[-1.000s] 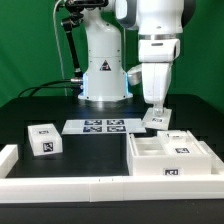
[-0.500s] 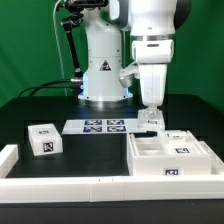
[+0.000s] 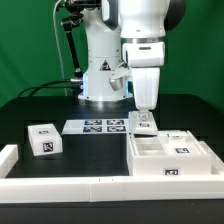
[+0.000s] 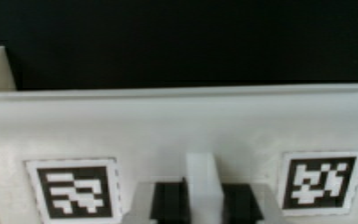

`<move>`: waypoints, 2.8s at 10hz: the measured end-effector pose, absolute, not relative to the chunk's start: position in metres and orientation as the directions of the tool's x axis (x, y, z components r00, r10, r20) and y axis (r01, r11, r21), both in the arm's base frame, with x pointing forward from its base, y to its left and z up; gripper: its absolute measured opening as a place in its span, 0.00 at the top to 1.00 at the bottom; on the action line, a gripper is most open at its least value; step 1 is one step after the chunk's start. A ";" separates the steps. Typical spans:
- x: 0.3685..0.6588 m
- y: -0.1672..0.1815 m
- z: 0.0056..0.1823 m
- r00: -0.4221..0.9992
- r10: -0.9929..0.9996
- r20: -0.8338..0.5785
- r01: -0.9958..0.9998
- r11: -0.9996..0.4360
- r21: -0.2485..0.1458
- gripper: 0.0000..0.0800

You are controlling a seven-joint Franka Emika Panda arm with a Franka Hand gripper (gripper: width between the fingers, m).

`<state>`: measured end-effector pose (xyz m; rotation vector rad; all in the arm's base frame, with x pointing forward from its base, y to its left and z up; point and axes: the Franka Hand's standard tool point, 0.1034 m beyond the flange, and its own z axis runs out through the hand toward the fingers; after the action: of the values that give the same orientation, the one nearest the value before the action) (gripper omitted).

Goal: Assemble cabinet

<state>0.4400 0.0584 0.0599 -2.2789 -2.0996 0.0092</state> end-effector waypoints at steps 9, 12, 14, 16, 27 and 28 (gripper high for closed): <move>0.457 0.053 0.063 0.086 0.996 0.025 0.996 -0.085 -0.037 0.91; 0.458 0.053 0.060 0.088 0.996 0.024 0.995 -0.087 -0.049 0.91; 0.458 0.053 0.060 0.088 0.996 0.024 0.995 -0.087 -0.049 0.91; 0.458 0.053 0.060 0.087 0.996 0.023 0.995 -0.086 -0.053 0.91; 0.469 0.056 0.059 0.075 0.997 0.034 0.996 -0.073 -0.041 0.91; 0.479 0.054 0.059 0.069 0.997 0.037 0.997 -0.067 -0.039 0.91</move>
Offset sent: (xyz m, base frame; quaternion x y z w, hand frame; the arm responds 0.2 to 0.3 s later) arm 0.0201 -0.0046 -0.0011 0.0203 0.0063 -0.0342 0.9992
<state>0.4787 0.0538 0.0590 -2.2566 -2.1074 -0.0011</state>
